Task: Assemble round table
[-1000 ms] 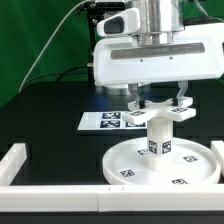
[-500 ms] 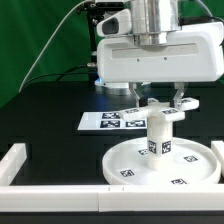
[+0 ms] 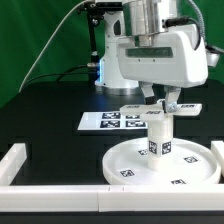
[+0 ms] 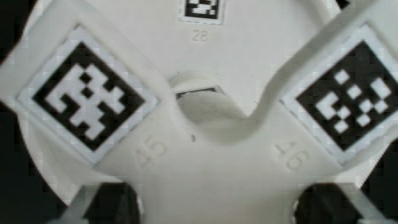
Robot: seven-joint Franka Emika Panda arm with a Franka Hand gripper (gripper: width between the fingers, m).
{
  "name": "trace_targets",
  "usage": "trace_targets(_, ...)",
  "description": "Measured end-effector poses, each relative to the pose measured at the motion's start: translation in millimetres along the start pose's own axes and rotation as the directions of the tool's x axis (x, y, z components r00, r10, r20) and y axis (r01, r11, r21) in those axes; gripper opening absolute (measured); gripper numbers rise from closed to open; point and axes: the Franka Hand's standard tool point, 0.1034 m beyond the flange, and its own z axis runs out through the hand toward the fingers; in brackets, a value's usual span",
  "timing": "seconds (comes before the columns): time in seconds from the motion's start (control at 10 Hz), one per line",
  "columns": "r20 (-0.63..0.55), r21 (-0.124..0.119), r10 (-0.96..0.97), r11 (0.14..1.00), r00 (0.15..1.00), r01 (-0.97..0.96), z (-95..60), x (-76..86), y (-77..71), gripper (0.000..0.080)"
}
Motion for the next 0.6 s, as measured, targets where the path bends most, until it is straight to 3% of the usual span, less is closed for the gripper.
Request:
trace_targets(0.2,0.001,0.0,-0.01,1.0,1.0,0.01,0.6,-0.7,-0.2,0.044)
trace_targets(0.3,0.001,0.0,-0.017,1.0,1.0,0.017,0.4,-0.7,-0.4,0.0607)
trace_targets(0.4,0.027,-0.025,-0.108,0.994,0.994,0.109,-3.0,-3.6,0.3,0.0607)
trace_targets(0.6,0.043,-0.02,-0.192,0.981,0.98,0.193,-15.8,-2.8,-8.2,0.0647)
